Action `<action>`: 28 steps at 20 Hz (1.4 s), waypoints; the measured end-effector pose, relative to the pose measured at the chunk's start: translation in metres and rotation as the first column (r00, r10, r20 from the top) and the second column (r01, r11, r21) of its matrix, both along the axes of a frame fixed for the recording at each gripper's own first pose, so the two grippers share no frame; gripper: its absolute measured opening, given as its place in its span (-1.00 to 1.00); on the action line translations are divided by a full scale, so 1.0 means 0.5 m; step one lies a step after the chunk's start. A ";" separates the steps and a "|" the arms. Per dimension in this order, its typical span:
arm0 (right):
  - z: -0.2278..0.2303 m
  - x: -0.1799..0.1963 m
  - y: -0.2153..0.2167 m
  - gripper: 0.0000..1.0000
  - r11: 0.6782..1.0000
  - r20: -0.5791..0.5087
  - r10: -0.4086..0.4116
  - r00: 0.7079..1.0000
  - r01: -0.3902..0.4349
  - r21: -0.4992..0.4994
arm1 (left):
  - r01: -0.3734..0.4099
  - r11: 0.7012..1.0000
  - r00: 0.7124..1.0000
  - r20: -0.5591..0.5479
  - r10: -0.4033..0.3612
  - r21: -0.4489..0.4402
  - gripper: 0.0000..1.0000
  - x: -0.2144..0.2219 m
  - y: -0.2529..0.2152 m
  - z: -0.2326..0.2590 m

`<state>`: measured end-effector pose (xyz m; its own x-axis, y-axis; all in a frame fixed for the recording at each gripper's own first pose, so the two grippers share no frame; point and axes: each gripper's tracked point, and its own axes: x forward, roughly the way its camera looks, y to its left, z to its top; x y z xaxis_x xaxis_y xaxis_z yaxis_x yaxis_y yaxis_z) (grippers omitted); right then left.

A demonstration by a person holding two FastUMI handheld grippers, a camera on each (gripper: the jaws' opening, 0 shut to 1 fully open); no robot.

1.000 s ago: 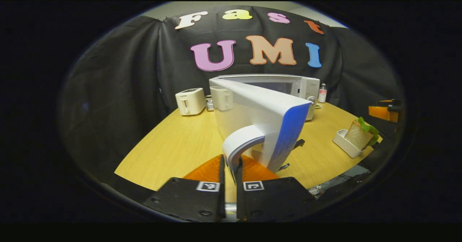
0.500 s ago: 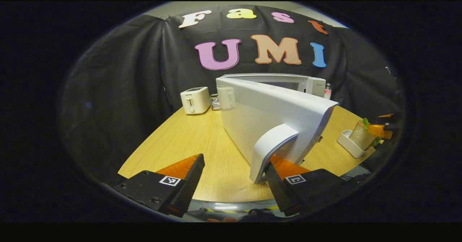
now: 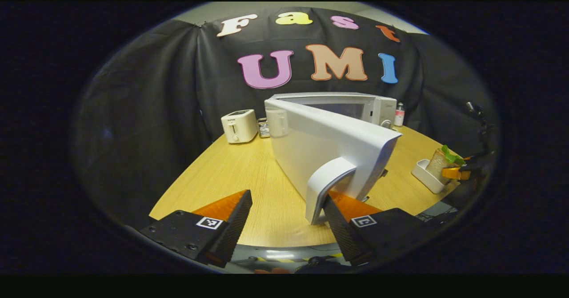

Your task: Open the microwave oven with the left hand, put the food in, and close the microwave oven.

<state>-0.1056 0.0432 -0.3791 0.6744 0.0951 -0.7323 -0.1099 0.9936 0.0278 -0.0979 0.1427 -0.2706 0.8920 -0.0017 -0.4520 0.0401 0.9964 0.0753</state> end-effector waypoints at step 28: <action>0.188 0.161 0.253 -0.29 0.954 0.090 0.052 0.995 -0.076 0.290 | 0.054 0.997 0.995 0.081 -0.050 -0.056 0.78 -0.035 -0.007 0.082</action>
